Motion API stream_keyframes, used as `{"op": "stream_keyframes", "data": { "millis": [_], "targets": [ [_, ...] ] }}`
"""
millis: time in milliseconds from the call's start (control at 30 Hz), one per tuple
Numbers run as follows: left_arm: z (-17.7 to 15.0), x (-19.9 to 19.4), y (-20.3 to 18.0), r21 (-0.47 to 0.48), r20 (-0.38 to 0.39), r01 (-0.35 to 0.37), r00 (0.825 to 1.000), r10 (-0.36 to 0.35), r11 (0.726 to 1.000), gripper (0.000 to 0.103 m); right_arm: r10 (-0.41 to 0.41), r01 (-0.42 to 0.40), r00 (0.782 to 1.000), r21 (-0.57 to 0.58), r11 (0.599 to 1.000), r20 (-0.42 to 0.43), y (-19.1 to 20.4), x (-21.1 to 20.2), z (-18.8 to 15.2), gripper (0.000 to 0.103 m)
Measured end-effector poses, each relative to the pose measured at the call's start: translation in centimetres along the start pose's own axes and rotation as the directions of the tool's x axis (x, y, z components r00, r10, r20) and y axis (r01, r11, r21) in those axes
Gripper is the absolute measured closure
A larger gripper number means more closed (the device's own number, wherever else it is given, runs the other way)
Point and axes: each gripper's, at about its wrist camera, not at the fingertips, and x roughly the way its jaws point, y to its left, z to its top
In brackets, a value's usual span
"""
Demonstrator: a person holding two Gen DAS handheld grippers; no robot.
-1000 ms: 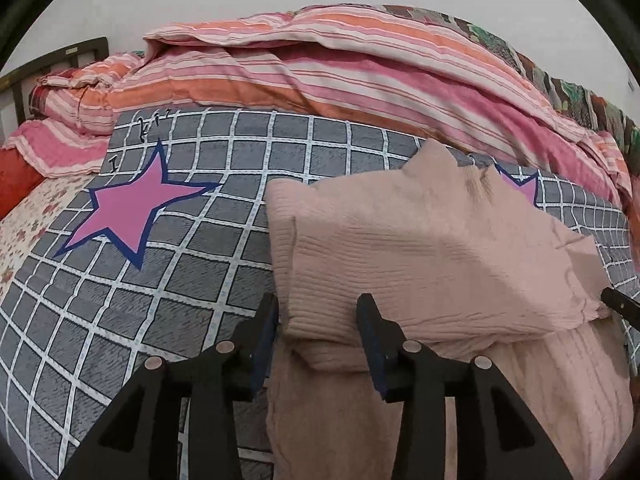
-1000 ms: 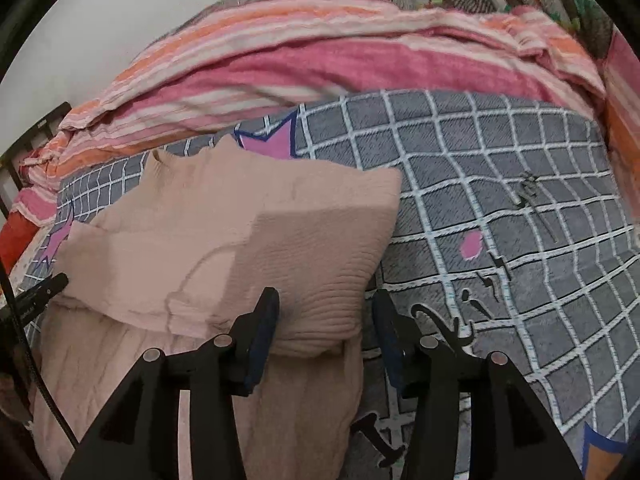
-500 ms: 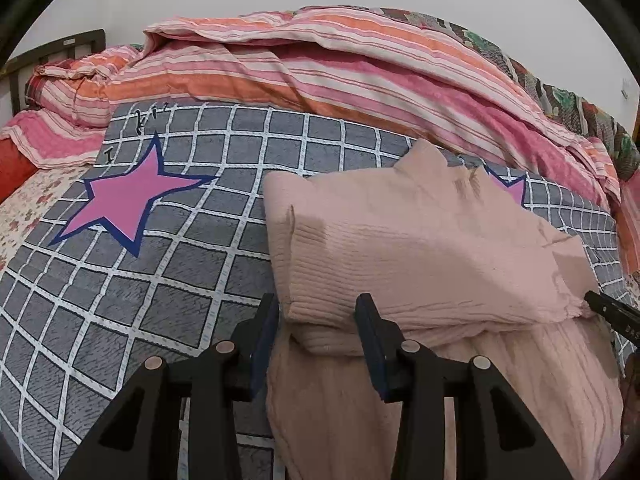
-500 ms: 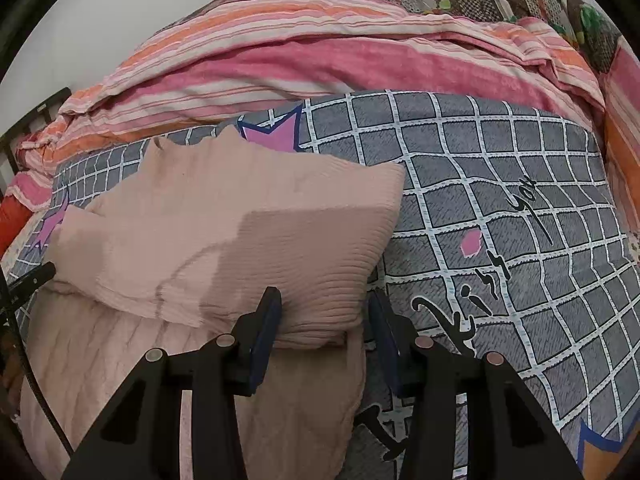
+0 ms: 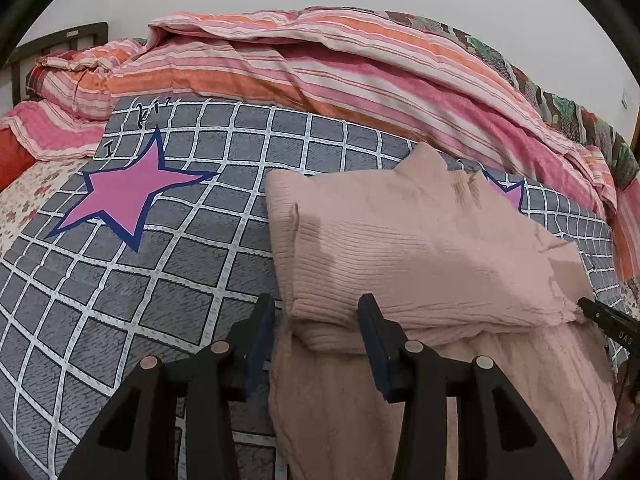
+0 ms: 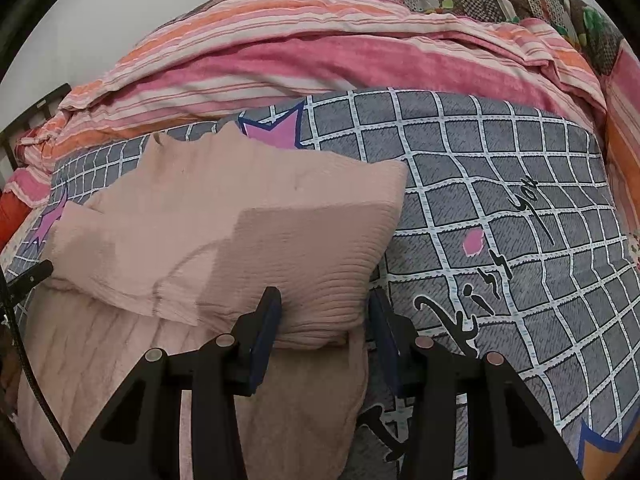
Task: Fold small clothes
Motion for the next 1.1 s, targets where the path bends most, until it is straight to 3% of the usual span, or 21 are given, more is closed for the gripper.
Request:
{"op": "stream_keyframes", "data": {
  "millis": [733, 933, 1100],
  "targets": [
    [-0.3, -0.2, 0.0, 0.005, 0.007, 0.016, 1.0, -0.016, 1.0, 0.061, -0.013, 0.013, 1.0, -0.023, 1.0, 0.006, 0.3, 0.0, -0.2, 0.058],
    [-0.5, -0.9, -0.4, 0.024, 0.015, 0.018, 1.0, -0.019, 1.0, 0.047, -0.011, 0.011, 1.0, -0.025, 1.0, 0.014, 0.1, -0.3, 0.0, 0.058],
    [-1.1, -2.4, -0.8, 0.05, 0.036, 0.034, 0.999, -0.036, 0.998, 0.046, -0.043, 0.044, 0.997, -0.021, 0.999, 0.064, -0.1, -2.0, 0.0, 0.058]
  ]
}}
